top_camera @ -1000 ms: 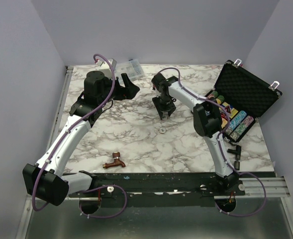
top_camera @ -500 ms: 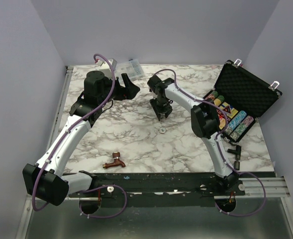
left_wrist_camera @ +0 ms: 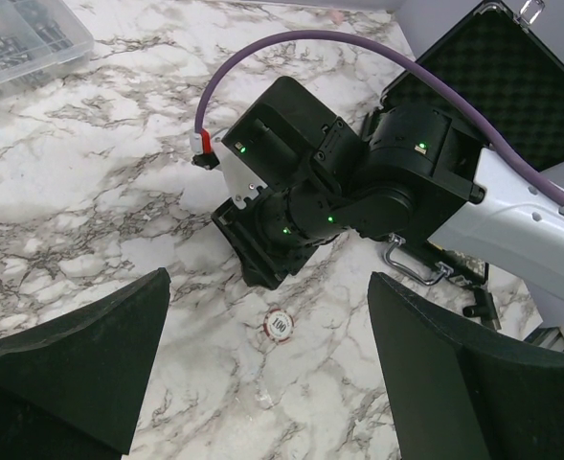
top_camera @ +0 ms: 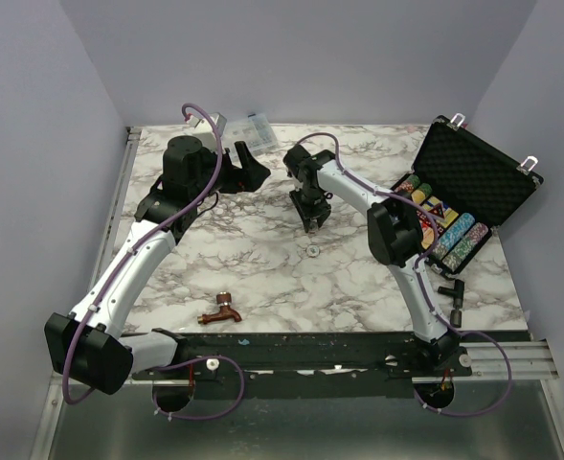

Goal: Pack up texas hold em set

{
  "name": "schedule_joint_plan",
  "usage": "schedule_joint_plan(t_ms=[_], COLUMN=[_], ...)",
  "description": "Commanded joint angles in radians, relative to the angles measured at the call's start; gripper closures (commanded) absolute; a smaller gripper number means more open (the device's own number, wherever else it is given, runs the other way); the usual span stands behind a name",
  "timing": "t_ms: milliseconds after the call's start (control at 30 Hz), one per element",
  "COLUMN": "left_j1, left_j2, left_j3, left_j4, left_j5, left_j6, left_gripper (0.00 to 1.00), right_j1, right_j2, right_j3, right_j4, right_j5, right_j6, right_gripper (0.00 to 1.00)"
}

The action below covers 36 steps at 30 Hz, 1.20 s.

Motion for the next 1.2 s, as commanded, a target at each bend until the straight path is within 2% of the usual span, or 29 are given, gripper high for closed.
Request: schedule_joint_plan(t_ms=[0,100,800,1167], left_j1=[0.007,0.005,0.006,0.005], left_j2=[0.005,0.006,0.004,0.006], left_j3=[0.036,0.035,0.037,0.037], left_j4=[0.004,0.004,0.001,0.001], left_j5=[0.027,0.028,0.031,0.034], left_j6=[-0.006,-0.006,-0.005,-0.006], left_gripper=[0.16,0.16,0.16,0.16], right_j1=[0.009,0.008,0.004,0.005], right_j2=[0.091,0.083,-0.069,-0.213], right_j3=[-0.039,-0.026,-0.048,-0.206], right_j4=[0.005,0.024,0.071,0.09], right_j5=[0.013,-0.02,-0.022,-0.03], right_j6=[-0.014,-0.013,0.025,0.031], right_gripper=[0.65,0.73,0.74,0.76])
